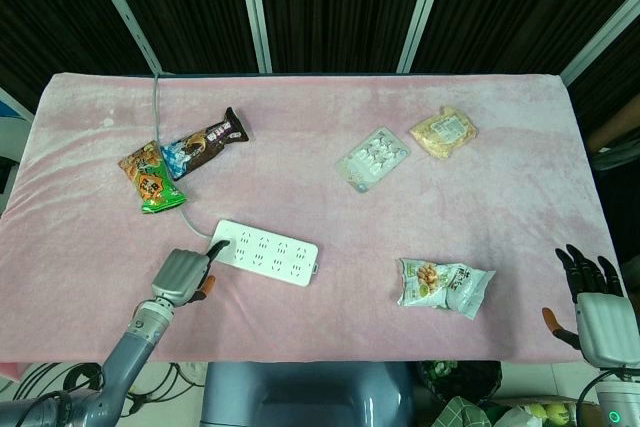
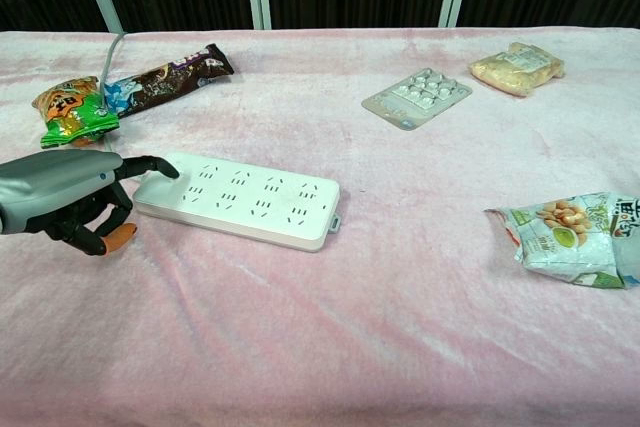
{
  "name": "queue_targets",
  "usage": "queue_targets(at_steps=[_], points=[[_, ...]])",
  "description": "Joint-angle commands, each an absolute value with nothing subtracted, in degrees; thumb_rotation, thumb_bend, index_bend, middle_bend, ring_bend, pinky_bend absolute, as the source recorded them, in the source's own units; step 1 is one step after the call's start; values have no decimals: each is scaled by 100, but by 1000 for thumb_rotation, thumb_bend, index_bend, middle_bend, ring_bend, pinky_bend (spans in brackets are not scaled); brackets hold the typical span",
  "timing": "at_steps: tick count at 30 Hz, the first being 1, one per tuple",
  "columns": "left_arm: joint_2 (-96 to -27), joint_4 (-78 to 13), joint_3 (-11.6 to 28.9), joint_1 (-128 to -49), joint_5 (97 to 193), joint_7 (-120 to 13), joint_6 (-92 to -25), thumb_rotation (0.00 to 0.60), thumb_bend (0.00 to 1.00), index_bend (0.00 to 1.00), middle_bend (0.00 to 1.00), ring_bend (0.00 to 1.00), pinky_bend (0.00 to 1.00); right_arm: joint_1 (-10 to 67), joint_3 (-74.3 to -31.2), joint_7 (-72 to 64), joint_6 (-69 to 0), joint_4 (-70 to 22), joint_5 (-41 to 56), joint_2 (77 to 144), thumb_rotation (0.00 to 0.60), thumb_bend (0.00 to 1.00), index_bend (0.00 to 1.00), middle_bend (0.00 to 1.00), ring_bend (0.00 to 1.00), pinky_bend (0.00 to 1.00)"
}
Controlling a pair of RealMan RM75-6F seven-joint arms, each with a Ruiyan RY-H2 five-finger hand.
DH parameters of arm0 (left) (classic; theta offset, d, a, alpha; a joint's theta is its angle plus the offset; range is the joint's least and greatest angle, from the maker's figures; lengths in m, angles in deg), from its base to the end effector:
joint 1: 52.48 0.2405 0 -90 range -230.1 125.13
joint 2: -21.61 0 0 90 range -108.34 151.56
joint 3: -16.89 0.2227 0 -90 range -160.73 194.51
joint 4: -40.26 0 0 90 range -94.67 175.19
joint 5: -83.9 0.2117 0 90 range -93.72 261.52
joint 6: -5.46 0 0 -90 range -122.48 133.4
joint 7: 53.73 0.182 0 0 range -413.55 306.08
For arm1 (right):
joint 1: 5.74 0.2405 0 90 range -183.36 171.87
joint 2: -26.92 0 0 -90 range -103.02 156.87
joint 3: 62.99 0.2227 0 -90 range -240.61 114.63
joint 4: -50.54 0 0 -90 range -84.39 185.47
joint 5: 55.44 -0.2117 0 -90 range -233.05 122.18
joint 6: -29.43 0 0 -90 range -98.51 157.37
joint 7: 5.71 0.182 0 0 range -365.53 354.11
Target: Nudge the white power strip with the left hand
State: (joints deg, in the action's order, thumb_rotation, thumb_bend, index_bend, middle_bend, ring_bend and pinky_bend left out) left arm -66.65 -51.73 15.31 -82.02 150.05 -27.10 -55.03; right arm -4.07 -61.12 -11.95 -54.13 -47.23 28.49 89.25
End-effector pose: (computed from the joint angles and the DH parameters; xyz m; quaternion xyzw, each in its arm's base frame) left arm -0.1726 0.2739 -0.0503 -0.7498 -0.4168 -0.2968 0.4194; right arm -0.2859 -0.1957 0.1375 0.5929 -0.4112 0.3399 0.6033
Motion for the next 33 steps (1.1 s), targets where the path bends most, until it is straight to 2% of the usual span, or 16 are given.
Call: queue_targets(at_steps=[1,33], points=[[-6656,-5191,1532,-8202,15013,-2703,-5514,600,509,129,759,803,788,-407,-6111,-1196,-5413,-4725,2848,8925,600,217,99,48,130,64],[-6652,-5186,1552,-8180,14960,-2689,-5555,600,509,129,761,807,788,-397,-6115,-1197,-5389,-4741,2847,8916,600,216,99,48,130,65]])
